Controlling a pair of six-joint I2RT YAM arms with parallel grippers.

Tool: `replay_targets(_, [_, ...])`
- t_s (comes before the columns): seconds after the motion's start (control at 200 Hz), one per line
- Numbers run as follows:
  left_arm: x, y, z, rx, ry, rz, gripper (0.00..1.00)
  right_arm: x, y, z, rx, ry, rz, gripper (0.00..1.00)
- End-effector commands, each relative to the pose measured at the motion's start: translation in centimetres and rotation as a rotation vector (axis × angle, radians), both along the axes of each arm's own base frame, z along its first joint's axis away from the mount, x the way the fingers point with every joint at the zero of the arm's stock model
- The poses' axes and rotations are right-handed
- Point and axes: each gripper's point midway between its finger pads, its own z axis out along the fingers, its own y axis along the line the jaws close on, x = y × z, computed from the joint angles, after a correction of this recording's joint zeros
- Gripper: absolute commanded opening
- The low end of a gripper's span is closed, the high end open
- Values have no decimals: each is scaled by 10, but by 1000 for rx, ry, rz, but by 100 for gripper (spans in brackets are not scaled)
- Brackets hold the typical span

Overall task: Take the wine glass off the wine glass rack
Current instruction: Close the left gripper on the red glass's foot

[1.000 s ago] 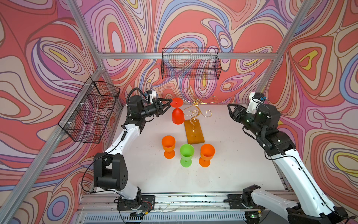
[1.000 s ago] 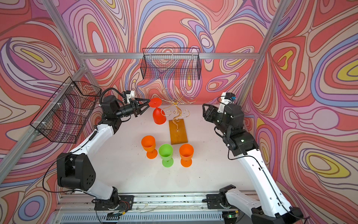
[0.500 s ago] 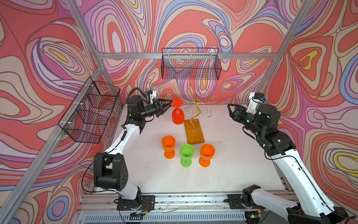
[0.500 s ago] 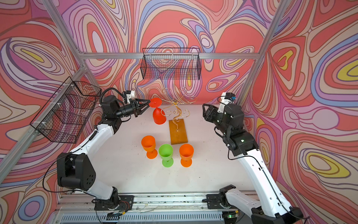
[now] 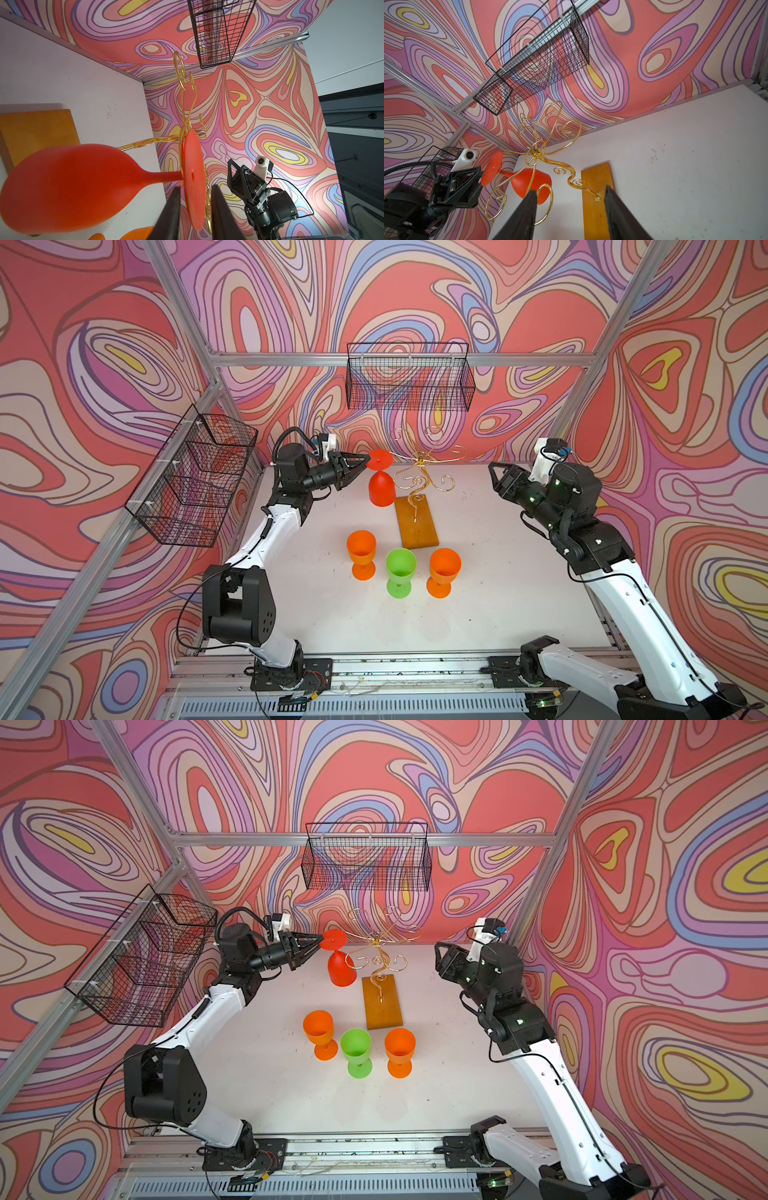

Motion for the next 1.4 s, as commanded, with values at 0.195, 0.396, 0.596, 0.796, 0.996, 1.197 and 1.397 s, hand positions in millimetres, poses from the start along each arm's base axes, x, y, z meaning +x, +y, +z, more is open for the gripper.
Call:
replay_targets(0.195, [-1,-5,12,-7,-49,-39,18,1,-5,-4,-18,5,-21,54])
replay_targets(0.396, [-2,-6,11,-6,-49,-48,8,1,-5,-4,-19,4,-22,54])
replay_targets(0.596, [-4,-6,12,-6,-52,-54,1,0,-6,-4,-21,4,-24,54])
replay_targets(0.796, [-6,-6,15,-12,-54,-60,0,1,-5,-5,-21,6,-23,54])
replay_targets(0.996, [-10,-6,25,-31,-49,-62,0,2,-4,-4,-20,4,-21,54])
replay_targets(1.197, [-16,-5,39,-45,-48,-59,0,3,-4,-5,-20,4,-21,54])
replay_targets(1.397, [-20,-3,52,-17,-59,-45,0,3,-3,-6,-17,3,-16,54])
